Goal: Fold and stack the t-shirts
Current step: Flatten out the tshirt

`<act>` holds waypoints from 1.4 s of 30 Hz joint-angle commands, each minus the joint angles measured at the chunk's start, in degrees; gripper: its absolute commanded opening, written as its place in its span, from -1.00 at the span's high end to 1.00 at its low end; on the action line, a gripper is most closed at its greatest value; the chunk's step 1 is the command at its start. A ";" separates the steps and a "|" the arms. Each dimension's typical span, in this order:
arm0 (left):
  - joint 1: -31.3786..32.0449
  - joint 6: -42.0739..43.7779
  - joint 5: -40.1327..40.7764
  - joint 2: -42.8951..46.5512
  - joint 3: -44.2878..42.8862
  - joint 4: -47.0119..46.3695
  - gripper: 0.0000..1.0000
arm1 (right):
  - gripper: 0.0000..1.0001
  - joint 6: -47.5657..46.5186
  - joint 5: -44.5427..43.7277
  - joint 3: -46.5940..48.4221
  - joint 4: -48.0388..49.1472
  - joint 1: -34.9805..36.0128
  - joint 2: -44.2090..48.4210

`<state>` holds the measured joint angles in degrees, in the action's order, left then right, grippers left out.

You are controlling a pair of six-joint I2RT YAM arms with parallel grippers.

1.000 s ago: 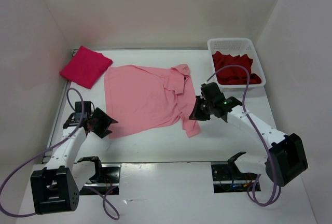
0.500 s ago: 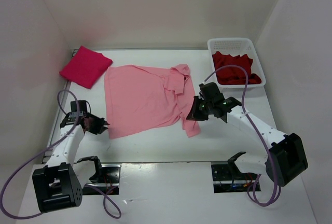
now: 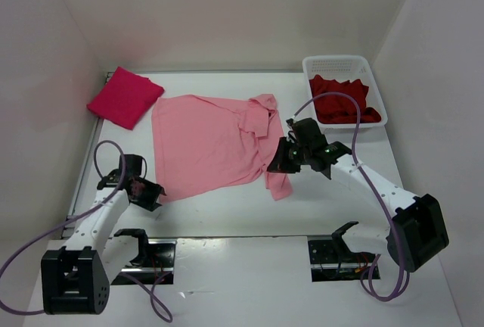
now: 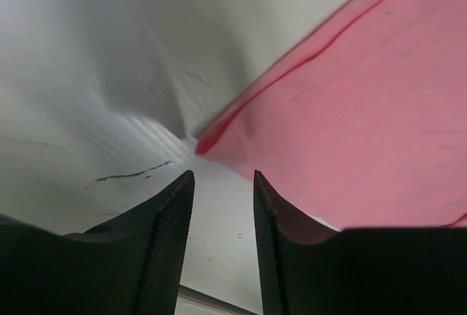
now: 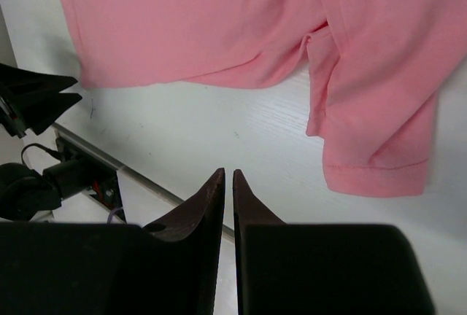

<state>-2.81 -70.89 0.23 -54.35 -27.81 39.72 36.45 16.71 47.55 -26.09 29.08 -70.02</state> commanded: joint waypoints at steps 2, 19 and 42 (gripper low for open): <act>0.96 -4.52 3.29 2.66 0.30 1.76 0.09 | 0.73 -1.64 0.43 1.05 3.41 0.54 -0.12; 4.12 -6.45 3.29 -7.96 -0.40 -5.44 0.19 | 0.71 -2.70 -0.19 4.74 2.27 0.54 -0.21; -1.76 14.02 3.56 -21.41 -23.52 -14.67 1.00 | 0.36 -3.22 -10.55 6.23 -7.39 7.63 -7.76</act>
<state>-3.53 -62.28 5.74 -73.65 -49.71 28.45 33.56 9.30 51.29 -29.85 32.60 -75.35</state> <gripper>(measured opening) 0.007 0.318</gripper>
